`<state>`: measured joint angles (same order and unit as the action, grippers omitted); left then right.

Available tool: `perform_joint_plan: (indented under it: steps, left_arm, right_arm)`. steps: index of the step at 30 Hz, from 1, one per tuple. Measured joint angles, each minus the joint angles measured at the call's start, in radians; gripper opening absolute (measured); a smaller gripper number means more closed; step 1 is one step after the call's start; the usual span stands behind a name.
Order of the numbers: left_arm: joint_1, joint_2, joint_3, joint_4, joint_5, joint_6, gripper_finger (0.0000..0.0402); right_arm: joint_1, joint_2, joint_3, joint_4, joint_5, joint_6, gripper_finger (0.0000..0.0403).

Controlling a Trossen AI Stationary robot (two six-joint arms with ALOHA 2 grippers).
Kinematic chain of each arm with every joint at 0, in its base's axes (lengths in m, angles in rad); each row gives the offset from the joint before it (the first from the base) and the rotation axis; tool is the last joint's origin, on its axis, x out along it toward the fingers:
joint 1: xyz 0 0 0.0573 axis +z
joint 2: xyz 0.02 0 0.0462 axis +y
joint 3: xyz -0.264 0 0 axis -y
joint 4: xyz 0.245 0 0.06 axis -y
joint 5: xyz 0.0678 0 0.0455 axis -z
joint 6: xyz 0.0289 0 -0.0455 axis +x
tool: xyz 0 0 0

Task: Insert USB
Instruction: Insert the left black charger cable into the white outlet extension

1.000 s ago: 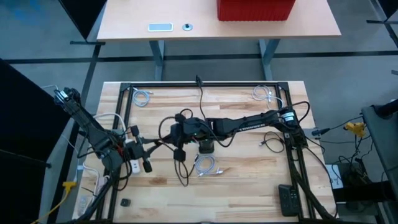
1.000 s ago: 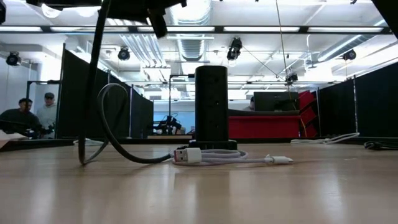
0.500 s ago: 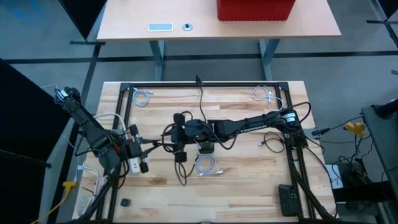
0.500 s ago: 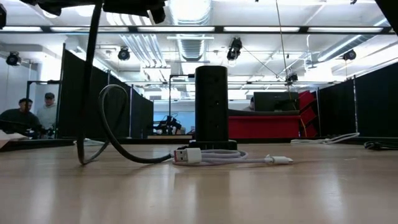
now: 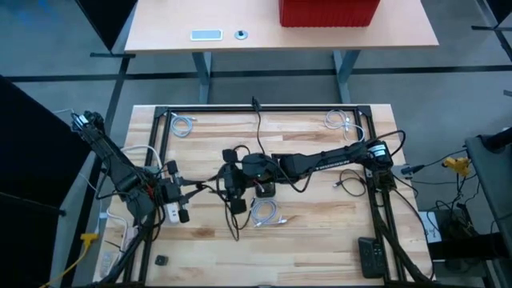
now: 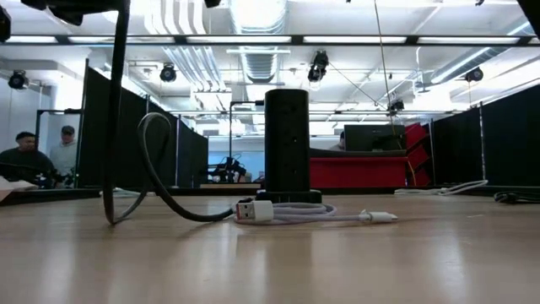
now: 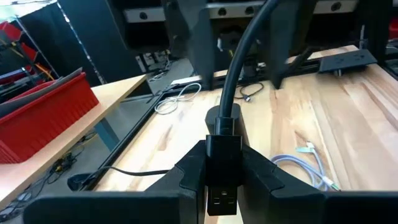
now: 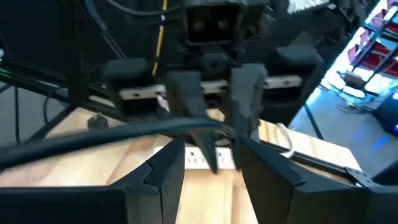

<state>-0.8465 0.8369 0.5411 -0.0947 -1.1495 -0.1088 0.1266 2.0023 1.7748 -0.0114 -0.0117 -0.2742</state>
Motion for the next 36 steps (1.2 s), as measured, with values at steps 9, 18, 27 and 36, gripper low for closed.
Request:
perform_joint_plan:
  steps: [9, 18, 27, 36]
  left_arm:
    - [0.0, 0.006, 0.0, -0.022, 0.006, -0.037, 0.0049]
    - [-0.001, 0.008, 0.0, -0.03, 0.006, -0.05, 0.0049]
    - [-0.001, 0.007, 0.0, -0.076, 0.009, -0.077, 0.0051]
    - [-0.001, 0.002, -0.003, -0.176, 0.046, -0.184, 0.016]
  right_arm:
    - [0.001, 0.021, 0.0, 0.06, 0.002, -0.005, 0.0133]
    - [0.001, 0.026, 0.0, 0.083, 0.003, 0.007, 0.0075]
    - [0.0, 0.027, 0.0, 0.082, 0.008, 0.025, 0.0007]
    - [0.007, 0.012, 0.0, 0.028, 0.032, 0.037, 0.0007]
